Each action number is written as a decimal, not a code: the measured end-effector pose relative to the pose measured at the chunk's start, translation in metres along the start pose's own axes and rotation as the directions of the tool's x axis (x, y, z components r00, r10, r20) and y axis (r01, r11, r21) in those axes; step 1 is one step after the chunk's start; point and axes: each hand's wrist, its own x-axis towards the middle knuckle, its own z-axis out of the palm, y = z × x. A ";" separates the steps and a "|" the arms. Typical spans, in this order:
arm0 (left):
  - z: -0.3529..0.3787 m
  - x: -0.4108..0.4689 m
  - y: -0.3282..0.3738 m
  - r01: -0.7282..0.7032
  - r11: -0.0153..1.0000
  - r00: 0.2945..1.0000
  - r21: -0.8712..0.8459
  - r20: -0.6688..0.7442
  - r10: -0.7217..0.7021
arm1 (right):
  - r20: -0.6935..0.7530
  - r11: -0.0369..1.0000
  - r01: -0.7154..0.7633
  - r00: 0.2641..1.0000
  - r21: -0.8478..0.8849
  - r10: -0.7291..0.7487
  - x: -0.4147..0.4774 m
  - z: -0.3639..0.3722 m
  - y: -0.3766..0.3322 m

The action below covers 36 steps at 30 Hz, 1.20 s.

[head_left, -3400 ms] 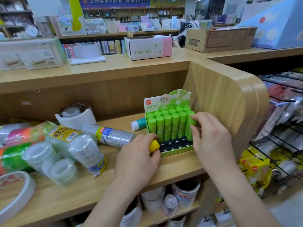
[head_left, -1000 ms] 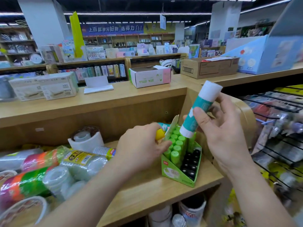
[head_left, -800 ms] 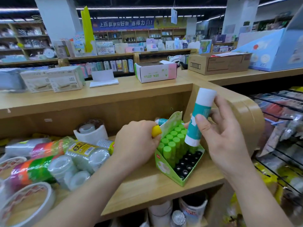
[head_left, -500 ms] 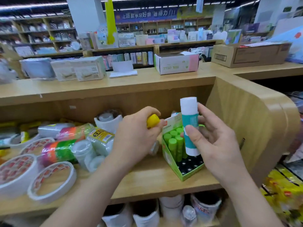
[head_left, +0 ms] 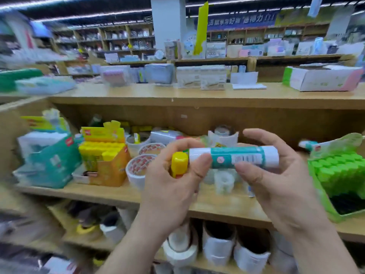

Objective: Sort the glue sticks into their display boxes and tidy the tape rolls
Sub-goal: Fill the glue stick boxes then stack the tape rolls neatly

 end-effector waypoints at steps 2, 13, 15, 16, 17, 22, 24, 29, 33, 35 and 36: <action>-0.039 -0.011 -0.003 0.005 0.996 1.000 0.086 -0.012 -0.004 | -0.018 0.981 -0.024 0.999 0.194 0.028 0.002 0.045 0.014; -0.209 -0.034 -0.002 0.077 0.971 0.987 0.224 -0.158 -0.042 | 0.201 0.993 -0.066 0.976 -0.098 0.085 0.005 0.237 0.090; -0.236 -0.031 -0.001 0.079 0.959 0.978 0.272 -0.210 -0.021 | 0.271 0.961 0.056 0.962 -0.272 0.021 0.016 0.252 0.098; -0.249 -0.028 -0.001 0.085 0.957 0.968 0.276 -0.252 -0.013 | 0.304 0.935 0.082 0.952 -0.345 0.029 0.023 0.258 0.101; -0.262 -0.023 0.000 0.092 0.958 0.957 0.270 -0.291 -0.010 | 0.338 0.901 0.103 0.940 -0.421 0.050 0.030 0.262 0.106; -0.314 0.003 -0.005 0.133 0.986 0.950 0.104 -0.296 -0.097 | 0.508 0.761 0.222 0.846 -0.610 0.160 0.063 0.280 0.122; -0.327 0.014 -0.010 0.136 0.982 0.948 0.135 -0.306 -0.089 | 0.511 0.761 0.233 0.847 -0.605 0.147 0.073 0.289 0.126; -0.356 0.041 -0.025 0.102 0.979 0.941 0.176 -0.336 -0.037 | 0.407 0.828 0.200 0.913 -0.524 0.037 0.101 0.310 0.144; -0.373 0.056 -0.035 0.083 0.966 0.945 0.246 -0.326 0.002 | 0.265 0.852 0.170 0.964 -0.495 -0.038 0.117 0.321 0.151; -0.388 0.063 -0.043 0.091 0.951 0.950 0.296 -0.313 0.007 | 0.261 0.799 0.203 0.964 -0.566 -0.061 0.128 0.326 0.155; -0.396 0.066 -0.048 0.100 0.942 0.954 0.320 -0.301 0.001 | 0.282 0.769 0.216 0.958 -0.601 -0.048 0.133 0.329 0.157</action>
